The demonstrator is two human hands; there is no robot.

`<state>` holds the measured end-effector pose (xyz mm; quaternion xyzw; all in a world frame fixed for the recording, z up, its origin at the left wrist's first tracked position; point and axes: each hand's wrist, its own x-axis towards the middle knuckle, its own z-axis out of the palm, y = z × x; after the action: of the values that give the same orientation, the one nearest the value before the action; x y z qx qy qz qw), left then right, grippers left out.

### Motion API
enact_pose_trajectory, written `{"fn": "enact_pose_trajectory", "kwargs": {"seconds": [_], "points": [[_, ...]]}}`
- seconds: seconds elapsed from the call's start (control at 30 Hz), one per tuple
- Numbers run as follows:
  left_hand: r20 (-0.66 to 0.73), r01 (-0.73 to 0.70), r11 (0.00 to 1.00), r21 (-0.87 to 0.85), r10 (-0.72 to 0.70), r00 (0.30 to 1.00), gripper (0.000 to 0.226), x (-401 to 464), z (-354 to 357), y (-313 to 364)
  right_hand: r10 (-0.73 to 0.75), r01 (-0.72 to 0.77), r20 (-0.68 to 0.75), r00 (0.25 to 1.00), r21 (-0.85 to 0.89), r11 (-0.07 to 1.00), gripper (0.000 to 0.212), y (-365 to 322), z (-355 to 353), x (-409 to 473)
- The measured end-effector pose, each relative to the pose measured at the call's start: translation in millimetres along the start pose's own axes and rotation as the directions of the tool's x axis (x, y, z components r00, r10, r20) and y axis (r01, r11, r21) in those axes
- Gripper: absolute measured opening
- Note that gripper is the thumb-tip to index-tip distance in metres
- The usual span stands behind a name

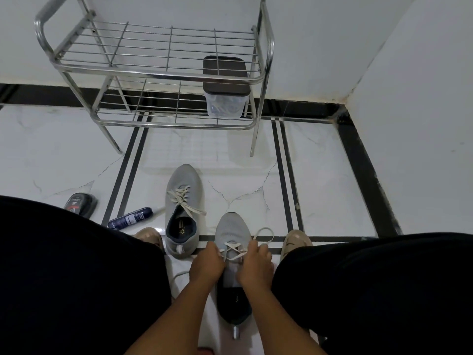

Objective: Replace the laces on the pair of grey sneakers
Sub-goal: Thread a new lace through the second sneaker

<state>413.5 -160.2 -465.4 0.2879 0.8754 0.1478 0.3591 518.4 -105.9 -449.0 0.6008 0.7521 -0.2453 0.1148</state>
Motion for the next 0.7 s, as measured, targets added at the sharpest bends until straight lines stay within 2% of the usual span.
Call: {"fn": "enact_pose_trajectory", "kwargs": {"seconds": [0.07,0.13,0.2,0.23,0.27,0.3,0.33,0.37,0.4,0.43,0.47,0.53,0.57,0.63,0.67,0.7], "points": [[-0.076,0.057,0.992,-0.115,-0.066,0.995,0.006,-1,-5,2,0.148,-0.151,0.104,0.984,0.024,0.988,0.036,9,1,-1],[-0.162,0.085,0.926,-0.367,-0.154,0.975,0.001,-1,-18,11,0.174,-0.174,0.182,0.968,-0.017,0.985,0.029,15,3,3],[-0.218,0.050,0.747,-0.663,-0.257,0.941,0.003,5,-41,26,0.168,-0.161,0.194,0.967,-0.052,0.986,0.029,15,2,5],[-0.228,0.019,0.611,-0.791,-0.324,0.918,0.004,8,-56,35,0.170,-0.162,0.207,0.963,-0.056,0.985,0.029,15,0,6],[-0.230,-0.015,0.482,-0.876,-0.392,0.891,0.006,12,-72,43,0.172,-0.164,0.218,0.961,-0.054,0.985,0.029,14,1,7],[-0.245,-0.054,0.416,-0.908,-0.420,0.874,0.008,17,-86,47,0.176,-0.170,0.229,0.957,-0.049,0.984,0.030,13,0,8],[-0.277,-0.082,0.457,-0.886,-0.380,0.882,0.009,22,-96,48,0.179,-0.173,0.233,0.956,-0.048,0.984,0.030,12,0,8],[-0.303,-0.092,0.592,-0.801,-0.268,0.915,0.012,23,-102,48,0.180,-0.173,0.239,0.954,-0.048,0.984,0.030,12,-1,8],[-0.277,-0.087,0.783,-0.616,-0.112,0.954,0.020,25,-100,46,0.177,-0.170,0.247,0.953,-0.050,0.984,0.030,11,-1,9],[-0.195,-0.102,0.926,-0.364,0.031,0.980,0.026,25,-92,43,0.172,-0.165,0.251,0.953,-0.050,0.985,0.030,11,-1,10],[-0.081,-0.128,0.984,-0.126,0.118,0.990,0.027,24,-77,38,0.170,-0.163,0.253,0.952,-0.049,0.985,0.030,11,0,10],[0.084,-0.166,0.969,0.183,0.153,0.985,0.024,14,-40,24,0.172,-0.164,0.255,0.952,-0.050,0.985,0.031,10,0,11],[0.110,-0.146,0.962,0.233,0.123,0.986,0.024,10,-22,12,0.173,-0.166,0.256,0.951,-0.049,0.985,0.031,10,0,12],[0.104,-0.057,0.979,0.195,0.037,0.994,0.022,5,-3,-3,0.172,-0.166,0.257,0.951,-0.046,0.985,0.031,11,1,13],[0.104,-0.009,0.994,0.106,-0.002,0.995,0.021,4,-4,-3,0.173,-0.167,0.256,0.951,-0.045,0.985,0.030,12,1,13],[0.077,0.066,0.995,-0.079,-0.060,0.995,0.020,8,-9,-1,0.172,-0.167,0.255,0.951,-0.043,0.985,0.030,12,2,13]]}}
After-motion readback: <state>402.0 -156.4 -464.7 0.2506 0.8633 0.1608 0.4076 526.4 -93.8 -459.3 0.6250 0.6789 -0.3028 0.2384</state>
